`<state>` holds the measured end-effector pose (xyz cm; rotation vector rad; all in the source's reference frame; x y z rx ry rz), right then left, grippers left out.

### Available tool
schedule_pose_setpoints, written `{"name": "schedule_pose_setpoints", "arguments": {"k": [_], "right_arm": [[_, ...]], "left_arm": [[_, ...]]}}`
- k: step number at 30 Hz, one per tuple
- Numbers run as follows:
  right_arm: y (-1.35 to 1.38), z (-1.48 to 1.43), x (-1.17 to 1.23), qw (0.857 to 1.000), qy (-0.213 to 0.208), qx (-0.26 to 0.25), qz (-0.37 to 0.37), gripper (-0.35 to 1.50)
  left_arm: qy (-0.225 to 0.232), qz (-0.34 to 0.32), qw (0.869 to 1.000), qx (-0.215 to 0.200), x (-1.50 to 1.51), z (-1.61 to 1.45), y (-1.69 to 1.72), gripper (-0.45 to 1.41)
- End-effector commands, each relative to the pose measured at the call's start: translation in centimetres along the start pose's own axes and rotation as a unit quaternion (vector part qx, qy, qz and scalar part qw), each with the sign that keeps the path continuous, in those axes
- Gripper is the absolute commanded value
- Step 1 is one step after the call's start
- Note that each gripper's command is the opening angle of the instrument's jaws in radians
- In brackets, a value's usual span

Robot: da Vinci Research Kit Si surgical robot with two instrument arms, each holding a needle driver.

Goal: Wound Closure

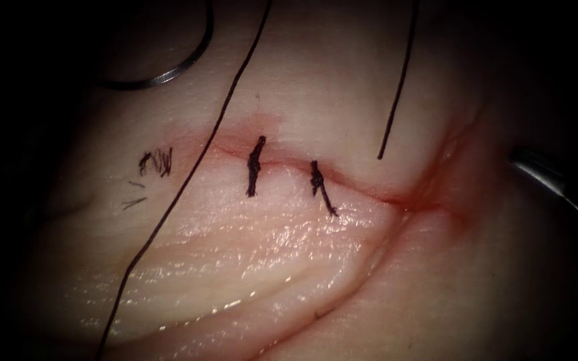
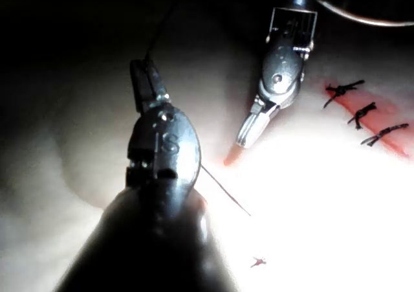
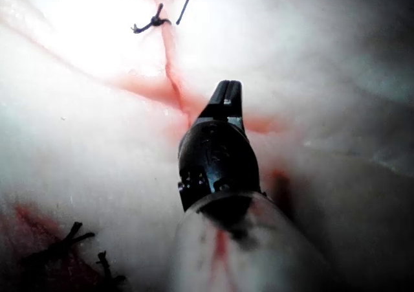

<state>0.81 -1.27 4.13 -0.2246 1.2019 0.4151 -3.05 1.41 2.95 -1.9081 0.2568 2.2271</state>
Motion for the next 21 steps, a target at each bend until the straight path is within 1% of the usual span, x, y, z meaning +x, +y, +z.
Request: {"name": "schedule_pose_setpoints", "arguments": {"k": [1,7,11,14,17,21], "right_arm": [[0.01,0.09,0.0,1.0,0.002,0.002,0.001,-0.35],[-0.05,0.12,-0.01,1.0,0.011,0.014,0.001,-0.35],[-0.11,0.18,0.0,1.0,0.01,0.025,0.0,-0.35],[-0.17,0.21,0.01,0.999,0.004,0.036,-0.004,-0.35],[-0.2,0.2,0.02,0.999,0.0,0.042,-0.005,-0.35],[-0.29,0.17,0.08,0.998,-0.011,0.059,-0.009,-0.35]], "left_arm": [[-0.001,0.003,1.0,0.002,-0.04,0.08,-0.01,-0.45],[-0.011,0.012,1.0,0.006,-0.01,-0.01,0.19,-0.45],[-0.015,0.015,1.0,0.007,0.01,0.0,0.27,-0.45],[-0.022,0.015,1.0,0.014,-0.04,0.07,0.25,-0.45],[-0.042,0.02,0.999,0.028,-0.13,0.21,0.16,-0.45],[-0.078,0.049,0.995,0.045,-0.33,0.49,0.0,-0.45]]}}
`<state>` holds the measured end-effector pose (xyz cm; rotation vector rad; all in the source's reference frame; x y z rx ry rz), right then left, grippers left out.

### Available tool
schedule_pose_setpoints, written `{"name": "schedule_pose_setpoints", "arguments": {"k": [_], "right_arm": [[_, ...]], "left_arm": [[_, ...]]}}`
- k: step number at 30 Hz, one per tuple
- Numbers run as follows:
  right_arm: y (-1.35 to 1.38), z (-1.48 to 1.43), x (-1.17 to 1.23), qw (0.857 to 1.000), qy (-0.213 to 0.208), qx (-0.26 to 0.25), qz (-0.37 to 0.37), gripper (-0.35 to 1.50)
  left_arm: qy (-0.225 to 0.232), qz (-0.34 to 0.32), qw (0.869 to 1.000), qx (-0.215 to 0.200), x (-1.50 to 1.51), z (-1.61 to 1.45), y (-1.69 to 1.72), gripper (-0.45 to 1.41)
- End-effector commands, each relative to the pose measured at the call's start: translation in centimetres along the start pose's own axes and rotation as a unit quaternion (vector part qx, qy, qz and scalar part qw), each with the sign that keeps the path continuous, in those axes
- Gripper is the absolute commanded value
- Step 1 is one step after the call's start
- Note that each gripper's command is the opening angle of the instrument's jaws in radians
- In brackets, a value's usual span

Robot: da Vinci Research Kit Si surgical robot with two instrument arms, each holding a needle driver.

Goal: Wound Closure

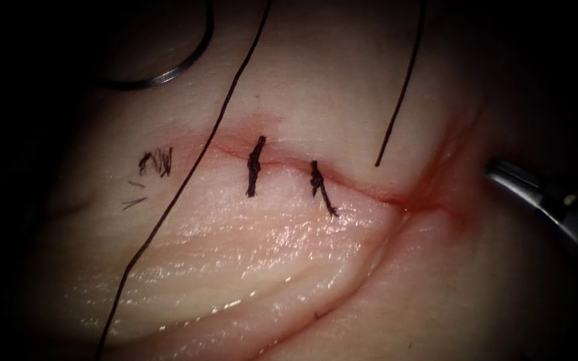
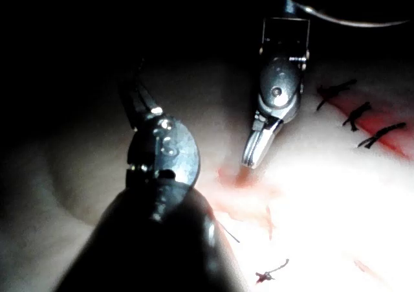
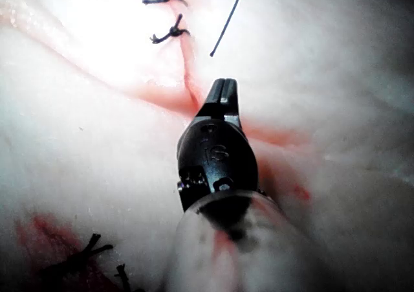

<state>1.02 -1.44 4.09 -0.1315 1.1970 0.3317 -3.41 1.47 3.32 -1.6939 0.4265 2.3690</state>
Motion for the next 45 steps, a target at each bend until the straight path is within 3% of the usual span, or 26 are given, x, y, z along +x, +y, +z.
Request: {"name": "schedule_pose_setpoints", "arguments": {"k": [1,10,14,15,18,19,20,21,23,24,27,28,34,39,45], "right_arm": [[-0.04,0.06,0.03,1.0,-0.001,0.005,-0.001,-0.35],[0.15,-0.19,0.02,0.999,-0.029,-0.01,-0.007,-0.35],[0.09,-0.13,0.03,1.0,-0.022,-0.007,-0.008,-0.35],[0.03,-0.07,0.04,1.0,-0.018,-0.006,-0.009,-0.35],[-0.02,0.0,0.05,1.0,-0.015,-0.004,-0.011,-0.35],[-0.05,0.03,0.05,1.0,-0.014,-0.001,-0.012,-0.35],[-0.08,0.07,0.04,1.0,-0.016,0.001,-0.014,-0.35],[-0.11,0.1,0.04,1.0,-0.017,0.003,-0.015,-0.35],[-0.16,0.16,0.02,1.0,-0.016,0.009,-0.018,-0.35],[-0.18,0.18,0.01,1.0,-0.015,0.011,-0.022,-0.35],[-0.23,0.24,0.0,1.0,-0.009,0.017,-0.015,-0.35],[-0.25,0.26,-0.01,1.0,-0.011,0.018,-0.016,-0.35],[-0.26,0.28,0.0,1.0,-0.01,0.02,-0.017,-0.35],[-0.3,0.32,0.0,0.999,-0.009,0.027,-0.019,-0.35],[-0.32,0.34,-0.01,0.999,-0.008,0.031,-0.02,-0.35]], "left_arm": [[-0.005,0.01,1.0,0.001,-0.05,0.16,-0.05,-0.45],[-0.073,0.082,0.994,0.023,-0.47,1.0,-0.16,-0.45],[-0.068,0.091,0.994,0.007,-0.58,1.42,-0.05,-0.45],[-0.065,0.098,0.993,-0.011,-0.65,1.66,0.02,-0.45],[-0.059,0.078,0.995,-0.02,-0.7,1.85,0.07,-0.45],[-0.056,0.053,0.997,-0.024,-0.73,1.95,0.1,-0.21],[-0.051,0.012,0.998,-0.024,-0.76,2.06,0.12,0.24],[-0.048,-0.025,0.998,-0.023,-0.78,2.14,0.13,0.37],[-0.038,-0.083,0.996,-0.026,-0.81,2.25,0.15,0.96],[-0.033,-0.099,0.994,-0.028,-0.82,2.26,0.15,1.06],[-0.022,-0.129,0.991,-0.038,-0.81,2.22,0.17,1.38],[-0.015,-0.142,0.989,-0.051,-0.79,2.11,0.2,1.4],[-0.03,-0.151,0.987,-0.053,-0.73,1.71,0.19,1.4],[-0.094,-0.127,0.985,-0.062,-0.73,1.22,0.16,1.4],[-0.155,-0.089,0.98,-0.093,-0.93,0.7,0.67,1.4]]}}
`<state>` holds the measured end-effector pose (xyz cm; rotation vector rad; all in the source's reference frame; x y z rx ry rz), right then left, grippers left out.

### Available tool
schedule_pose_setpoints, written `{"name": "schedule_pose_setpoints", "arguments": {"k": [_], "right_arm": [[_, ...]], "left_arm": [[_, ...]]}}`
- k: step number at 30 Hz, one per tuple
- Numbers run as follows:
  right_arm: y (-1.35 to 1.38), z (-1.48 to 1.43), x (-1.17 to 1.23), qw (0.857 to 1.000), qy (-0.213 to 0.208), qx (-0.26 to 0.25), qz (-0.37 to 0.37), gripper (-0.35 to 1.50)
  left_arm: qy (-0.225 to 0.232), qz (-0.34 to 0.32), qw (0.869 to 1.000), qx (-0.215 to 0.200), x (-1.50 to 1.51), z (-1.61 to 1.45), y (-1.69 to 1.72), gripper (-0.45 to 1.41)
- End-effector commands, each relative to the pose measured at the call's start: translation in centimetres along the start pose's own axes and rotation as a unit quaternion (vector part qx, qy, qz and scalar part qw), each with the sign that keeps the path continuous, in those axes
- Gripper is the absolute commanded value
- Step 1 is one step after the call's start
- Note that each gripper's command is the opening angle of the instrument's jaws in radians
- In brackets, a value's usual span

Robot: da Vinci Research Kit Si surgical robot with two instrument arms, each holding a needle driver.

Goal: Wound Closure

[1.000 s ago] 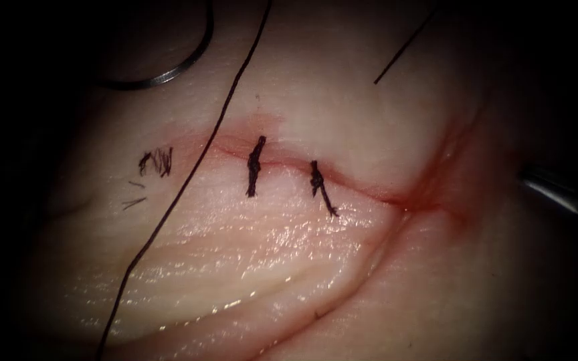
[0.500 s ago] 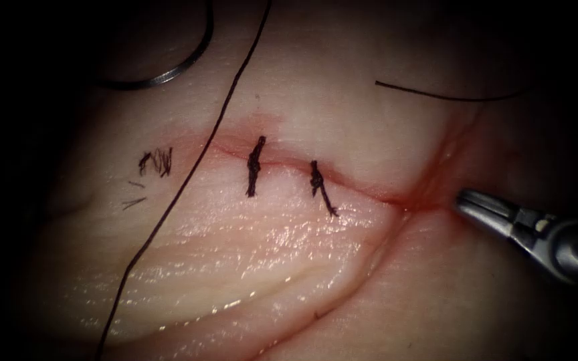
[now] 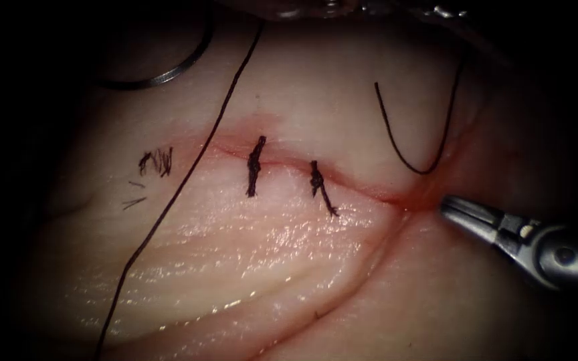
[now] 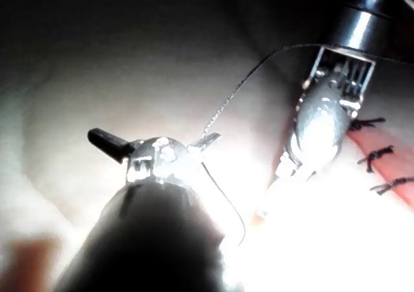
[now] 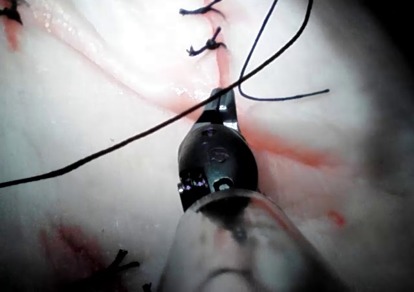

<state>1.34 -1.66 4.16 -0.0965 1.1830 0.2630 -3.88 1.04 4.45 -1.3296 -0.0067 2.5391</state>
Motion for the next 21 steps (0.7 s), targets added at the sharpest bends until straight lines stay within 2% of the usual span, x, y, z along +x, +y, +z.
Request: {"name": "schedule_pose_setpoints", "arguments": {"k": [1,3,7,12,21], "right_arm": [[-0.02,0.1,-0.01,1.0,0.002,0.002,-0.002,-0.35],[-0.03,0.11,-0.02,1.0,0.002,0.004,-0.002,-0.35],[-0.06,0.15,-0.03,1.0,0.001,0.009,-0.004,-0.35],[-0.07,0.19,-0.06,1.0,-0.001,0.018,-0.007,-0.35],[-0.01,0.19,-0.12,0.999,-0.015,0.04,-0.009,-0.35]], "left_arm": [[-0.005,0.008,1.0,0.003,-0.07,0.06,0.07,1.4],[-0.016,0.023,1.0,0.003,-0.25,0.05,0.32,1.4],[-0.013,0.039,0.999,0.002,-0.5,0.04,0.59,1.36],[-0.015,0.052,0.998,-0.005,-0.69,0.01,0.7,1.28],[-0.044,0.076,0.996,-0.033,-0.94,-0.39,1.1,1.28]]}}
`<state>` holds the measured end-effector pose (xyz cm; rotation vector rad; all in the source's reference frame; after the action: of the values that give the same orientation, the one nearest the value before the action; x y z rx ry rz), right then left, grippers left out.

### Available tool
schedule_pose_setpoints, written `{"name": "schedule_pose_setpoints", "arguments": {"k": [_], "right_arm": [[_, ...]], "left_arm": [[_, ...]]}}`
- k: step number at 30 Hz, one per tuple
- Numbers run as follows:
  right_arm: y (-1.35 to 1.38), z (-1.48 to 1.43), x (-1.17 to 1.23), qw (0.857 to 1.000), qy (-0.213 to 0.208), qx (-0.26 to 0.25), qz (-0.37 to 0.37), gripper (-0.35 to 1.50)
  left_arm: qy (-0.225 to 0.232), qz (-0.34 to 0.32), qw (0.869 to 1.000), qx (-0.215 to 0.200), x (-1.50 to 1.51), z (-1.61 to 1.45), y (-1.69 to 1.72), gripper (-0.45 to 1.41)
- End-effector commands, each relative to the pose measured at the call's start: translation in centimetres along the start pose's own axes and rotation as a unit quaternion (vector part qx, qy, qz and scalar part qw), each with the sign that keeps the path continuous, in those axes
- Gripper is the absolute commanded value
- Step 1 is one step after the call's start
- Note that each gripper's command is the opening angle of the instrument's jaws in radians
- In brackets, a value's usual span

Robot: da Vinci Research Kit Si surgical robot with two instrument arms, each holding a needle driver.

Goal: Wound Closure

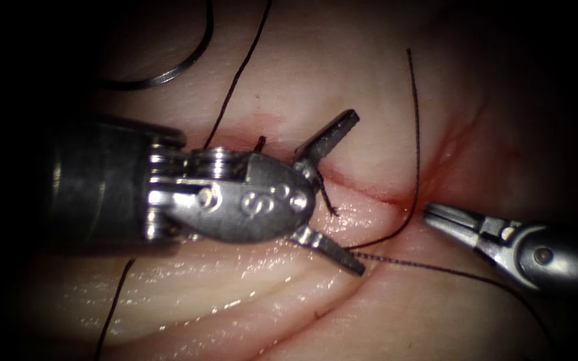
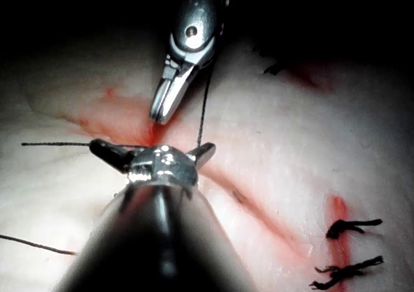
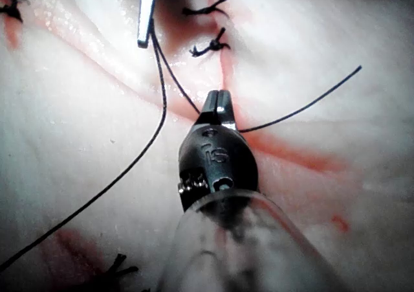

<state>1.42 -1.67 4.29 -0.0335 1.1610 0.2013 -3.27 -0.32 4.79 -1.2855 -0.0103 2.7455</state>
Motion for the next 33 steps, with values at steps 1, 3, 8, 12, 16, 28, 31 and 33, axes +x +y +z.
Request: {"name": "schedule_pose_setpoints", "arguments": {"k": [1,3,8,12,16,28,31,33], "right_arm": [[0.04,0.03,-0.04,1.0,0.002,0.003,0.0,-0.35],[0.08,-0.04,-0.05,1.0,-0.006,-0.002,-0.001,-0.35],[0.26,-0.27,-0.03,1.0,-0.01,-0.013,-0.004,-0.35],[0.34,-0.47,0.04,1.0,-0.006,-0.022,-0.003,-0.35],[0.35,-0.53,0.07,1.0,-0.007,-0.021,-0.005,-0.35],[0.32,-0.5,0.07,1.0,-0.006,-0.023,-0.005,-0.35],[0.43,-0.55,0.09,0.999,-0.017,-0.03,-0.018,-0.35],[0.5,-0.58,0.11,0.999,-0.023,-0.036,-0.023,-0.35]], "left_arm": [[-0.005,0.002,1.0,-0.002,0.0,0.0,0.06,1.28],[-0.007,0.006,1.0,-0.009,0.0,-0.1,0.22,1.28],[-0.003,0.034,0.998,-0.049,0.0,-0.36,0.91,1.28],[0.003,0.029,0.996,-0.08,-0.05,-0.68,1.48,1.28],[0.012,0.015,0.993,-0.113,-0.1,-0.92,1.75,1.26],[0.121,-0.047,0.974,-0.185,0.11,-2.03,1.63,1.06],[0.162,-0.065,0.978,-0.112,0.47,-2.08,0.97,0.94],[0.169,-0.071,0.979,-0.094,0.54,-2.06,0.82,0.94]]}}
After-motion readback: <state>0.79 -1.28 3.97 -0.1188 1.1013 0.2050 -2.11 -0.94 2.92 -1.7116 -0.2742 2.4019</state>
